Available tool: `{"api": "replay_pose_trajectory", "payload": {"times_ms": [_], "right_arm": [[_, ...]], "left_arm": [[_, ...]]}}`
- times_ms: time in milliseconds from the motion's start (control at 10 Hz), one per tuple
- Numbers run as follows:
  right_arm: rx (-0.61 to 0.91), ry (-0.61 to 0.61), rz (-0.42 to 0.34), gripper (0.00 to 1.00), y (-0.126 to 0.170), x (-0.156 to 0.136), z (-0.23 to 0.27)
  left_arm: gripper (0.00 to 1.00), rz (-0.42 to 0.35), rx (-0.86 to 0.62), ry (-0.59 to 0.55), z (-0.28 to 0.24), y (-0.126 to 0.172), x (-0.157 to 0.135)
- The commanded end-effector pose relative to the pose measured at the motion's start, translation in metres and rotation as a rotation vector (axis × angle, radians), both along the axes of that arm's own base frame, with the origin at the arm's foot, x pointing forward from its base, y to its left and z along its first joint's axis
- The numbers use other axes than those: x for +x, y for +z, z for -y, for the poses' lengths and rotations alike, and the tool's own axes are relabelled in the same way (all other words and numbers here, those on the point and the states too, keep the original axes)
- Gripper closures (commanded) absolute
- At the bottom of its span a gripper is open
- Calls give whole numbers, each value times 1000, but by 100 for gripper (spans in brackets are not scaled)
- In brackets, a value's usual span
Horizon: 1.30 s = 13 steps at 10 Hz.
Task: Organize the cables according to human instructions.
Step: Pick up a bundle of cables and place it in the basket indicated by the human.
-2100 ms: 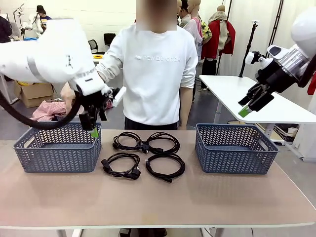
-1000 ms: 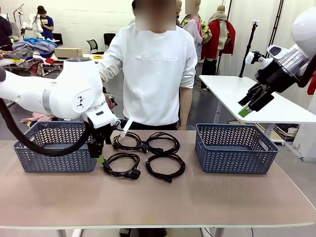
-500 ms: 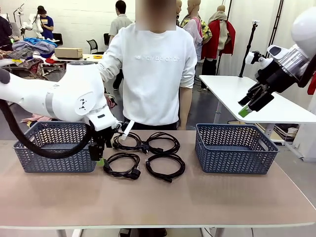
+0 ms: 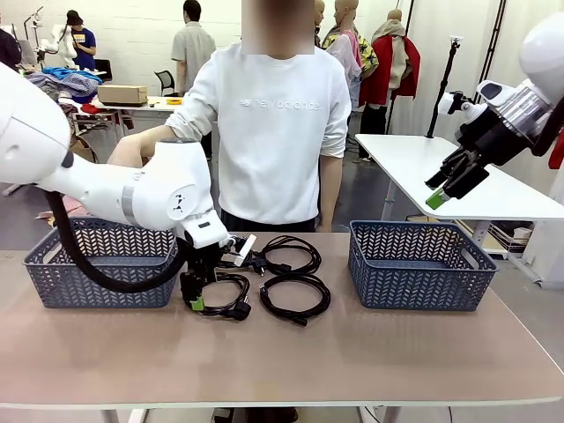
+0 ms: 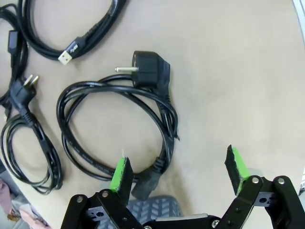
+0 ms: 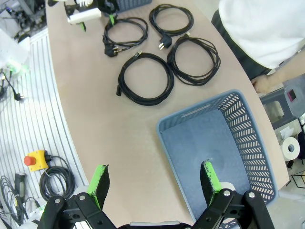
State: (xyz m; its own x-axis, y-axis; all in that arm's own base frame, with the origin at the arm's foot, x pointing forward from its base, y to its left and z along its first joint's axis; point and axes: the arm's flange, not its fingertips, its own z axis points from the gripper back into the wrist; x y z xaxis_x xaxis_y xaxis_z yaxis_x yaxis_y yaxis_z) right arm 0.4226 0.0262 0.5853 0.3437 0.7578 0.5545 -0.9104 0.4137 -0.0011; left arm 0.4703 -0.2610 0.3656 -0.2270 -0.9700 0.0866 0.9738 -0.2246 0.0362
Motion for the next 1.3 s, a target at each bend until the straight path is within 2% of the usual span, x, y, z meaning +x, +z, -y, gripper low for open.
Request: {"api": "replay_pose_trajectory", "payload": {"times_ms": [0, 400, 1200], "right_arm": [[-1, 0, 1, 0, 2, 2, 0], [-1, 0, 1, 0, 2, 2, 0], [-1, 0, 1, 0, 2, 2, 0]], "left_arm": [[0, -4, 35, -18, 1, -6, 2], [0, -13, 44, -19, -9, -26, -4], [0, -10, 40, -29, -6, -52, 13]]}}
